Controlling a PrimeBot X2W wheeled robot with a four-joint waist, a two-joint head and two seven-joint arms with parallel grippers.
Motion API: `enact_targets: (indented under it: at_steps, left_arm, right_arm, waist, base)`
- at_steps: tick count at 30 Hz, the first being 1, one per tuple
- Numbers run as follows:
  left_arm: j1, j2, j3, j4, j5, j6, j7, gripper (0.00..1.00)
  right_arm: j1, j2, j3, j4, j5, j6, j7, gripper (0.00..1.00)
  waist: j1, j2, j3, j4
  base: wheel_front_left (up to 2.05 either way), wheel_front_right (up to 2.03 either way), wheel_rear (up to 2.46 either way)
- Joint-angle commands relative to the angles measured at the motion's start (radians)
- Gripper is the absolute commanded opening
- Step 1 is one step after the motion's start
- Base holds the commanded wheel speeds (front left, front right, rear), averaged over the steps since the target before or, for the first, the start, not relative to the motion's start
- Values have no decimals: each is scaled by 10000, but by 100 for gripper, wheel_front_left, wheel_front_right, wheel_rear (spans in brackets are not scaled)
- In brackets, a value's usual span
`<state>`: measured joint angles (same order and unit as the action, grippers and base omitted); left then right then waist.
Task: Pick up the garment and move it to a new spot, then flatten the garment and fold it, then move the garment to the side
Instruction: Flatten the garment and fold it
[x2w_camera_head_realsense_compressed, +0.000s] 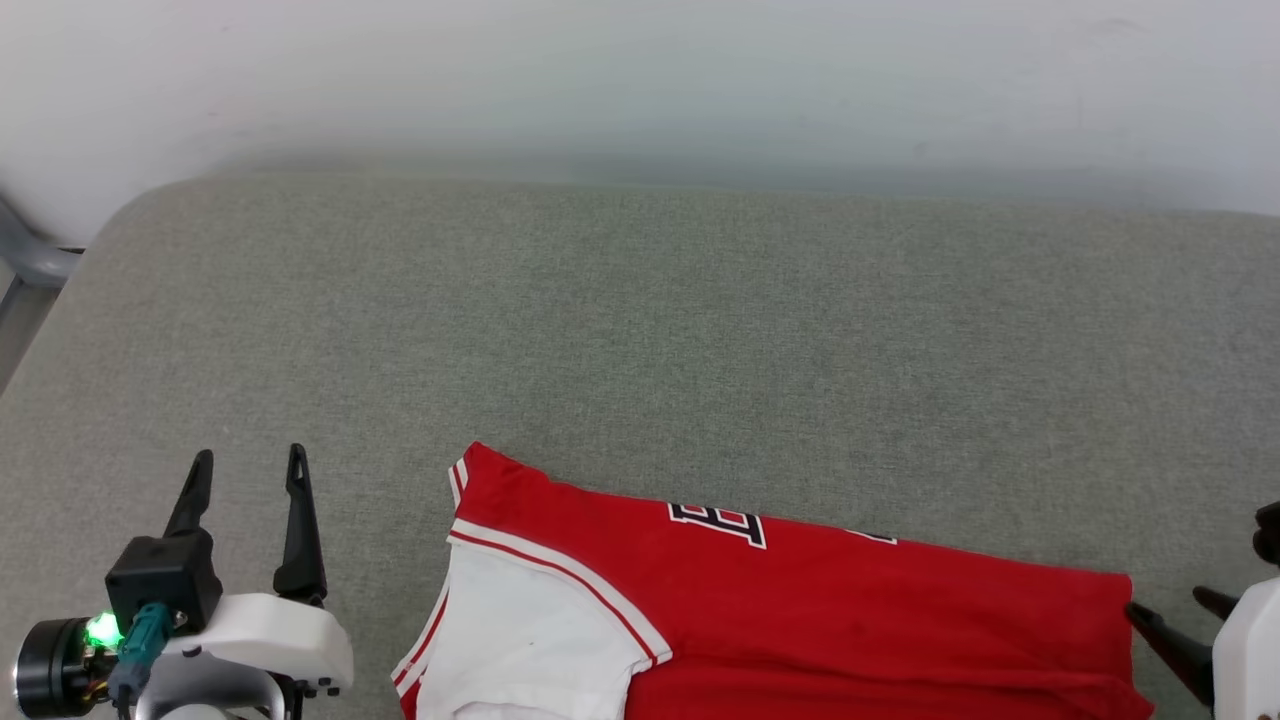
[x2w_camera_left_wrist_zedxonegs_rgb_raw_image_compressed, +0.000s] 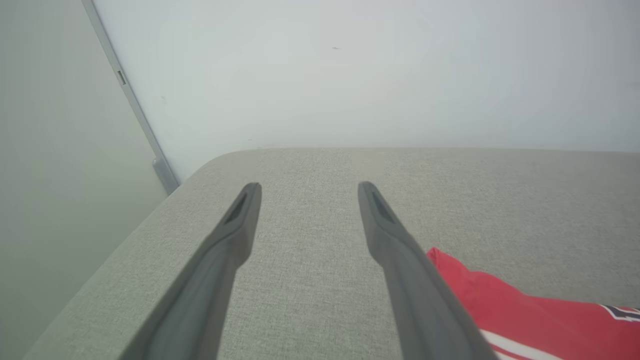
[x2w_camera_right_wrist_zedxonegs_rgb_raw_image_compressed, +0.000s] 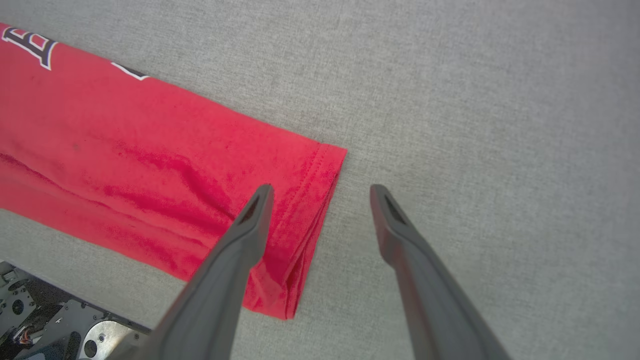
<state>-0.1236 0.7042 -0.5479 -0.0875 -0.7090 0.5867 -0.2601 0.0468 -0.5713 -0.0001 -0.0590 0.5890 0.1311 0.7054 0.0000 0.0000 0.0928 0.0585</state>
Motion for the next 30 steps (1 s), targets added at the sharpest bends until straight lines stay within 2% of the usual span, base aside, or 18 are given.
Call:
enact_targets:
  at_steps: [1, 8, 16, 24, 25, 26, 27, 30]
  left_arm:
    - [237, -238, 274, -31, 339, 14, -66, 100]
    - [1144, -1809, 2027, -317, 1960, -163, -66, 100]
    - [1753, -3468, 3219, -160, 3463, -1183, -67, 100]
    - [1840, -4609, 4102, 109, 4797, -2155, -58, 100]
    - [1848, -4716, 4193, 145, 4916, -2267, -58, 100]
    - [1865, -4835, 4299, 190, 5000, -2390, -58, 100]
    - [1878, -4910, 4390, 217, 5113, -2515, -58, 100]
    - [1948, -5124, 4591, 294, 5458, -2826, -58, 100]
  right_arm:
    - [16, 87, 71, 108, 28, -11, 43, 100]
    - [-76, 290, 374, 940, 20, -10, 55, 100]
    - [-218, 391, 1068, 2162, 248, -10, -178, 100]
    - [-232, 583, 2092, 3102, 531, -1, -444, 100]
    - [-259, 583, 2216, 3110, 575, 9, -558, 51]
    - [-311, 567, 2261, 3120, 588, 9, -698, 12]
    - [-366, 522, 2307, 3151, 613, 7, -784, 0]
    - [-533, 333, 2172, 3228, 650, -7, -1143, 0]
  waist:
    - [0, 0, 55, 60]
    - [0, 0, 281, 313]
    - [0, 0, 535, 535]
    - [0, 0, 678, 667]
    - [0, 0, 682, 660]
    - [0, 0, 681, 644]
    - [0, 0, 668, 624]
    - [0, 0, 596, 539]
  base:
    - [0, 0, 0]
    - [0, 0, 0]
    - [0, 0, 0]
    - [0, 0, 0]
    - [0, 0, 0]
    - [0, 0, 0]
    - [0, 0, 0]
    - [0, 0, 0]
